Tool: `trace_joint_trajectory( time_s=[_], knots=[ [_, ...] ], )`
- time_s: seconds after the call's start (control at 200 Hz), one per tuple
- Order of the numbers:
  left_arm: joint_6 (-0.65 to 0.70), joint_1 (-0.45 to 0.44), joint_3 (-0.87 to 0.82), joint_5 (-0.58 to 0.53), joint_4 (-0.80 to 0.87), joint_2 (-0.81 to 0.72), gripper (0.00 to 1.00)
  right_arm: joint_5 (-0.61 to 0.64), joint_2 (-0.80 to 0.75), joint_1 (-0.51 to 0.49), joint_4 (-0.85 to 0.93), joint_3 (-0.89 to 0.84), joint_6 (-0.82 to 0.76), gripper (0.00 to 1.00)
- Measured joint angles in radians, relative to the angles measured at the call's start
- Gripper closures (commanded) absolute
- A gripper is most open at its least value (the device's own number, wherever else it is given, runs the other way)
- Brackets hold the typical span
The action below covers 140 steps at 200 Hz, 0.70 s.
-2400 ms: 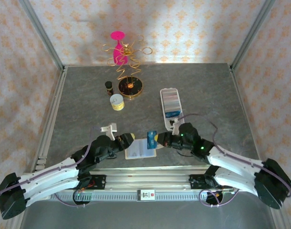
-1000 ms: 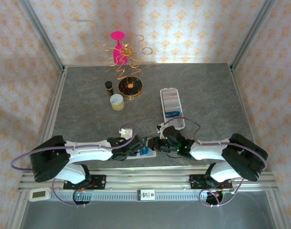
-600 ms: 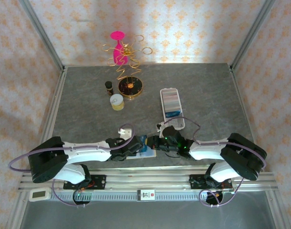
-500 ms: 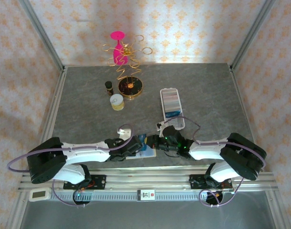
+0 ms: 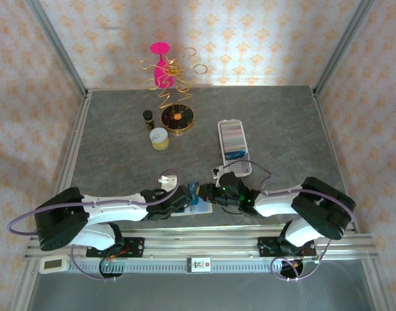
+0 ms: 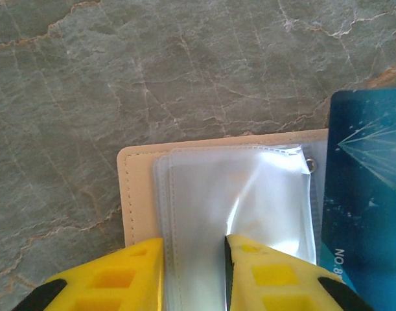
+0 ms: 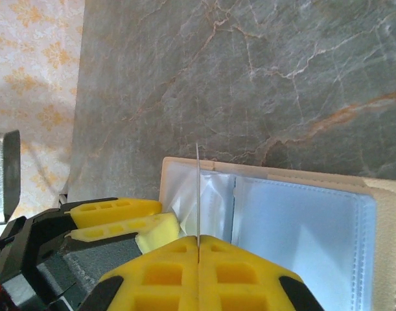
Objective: Put the credit cards into the card holder
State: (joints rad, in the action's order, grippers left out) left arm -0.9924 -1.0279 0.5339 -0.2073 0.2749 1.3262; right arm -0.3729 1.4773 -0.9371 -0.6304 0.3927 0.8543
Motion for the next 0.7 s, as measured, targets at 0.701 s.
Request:
trace_joint_trajectory(
  time_s=[0.701],
  knots=[
    [-0.037, 0.0, -0.112, 0.023, -0.1, -0.1, 0.63, 0.014, 0.04, -0.055, 0.005, 0.0, 0.101, 1.0]
  ],
)
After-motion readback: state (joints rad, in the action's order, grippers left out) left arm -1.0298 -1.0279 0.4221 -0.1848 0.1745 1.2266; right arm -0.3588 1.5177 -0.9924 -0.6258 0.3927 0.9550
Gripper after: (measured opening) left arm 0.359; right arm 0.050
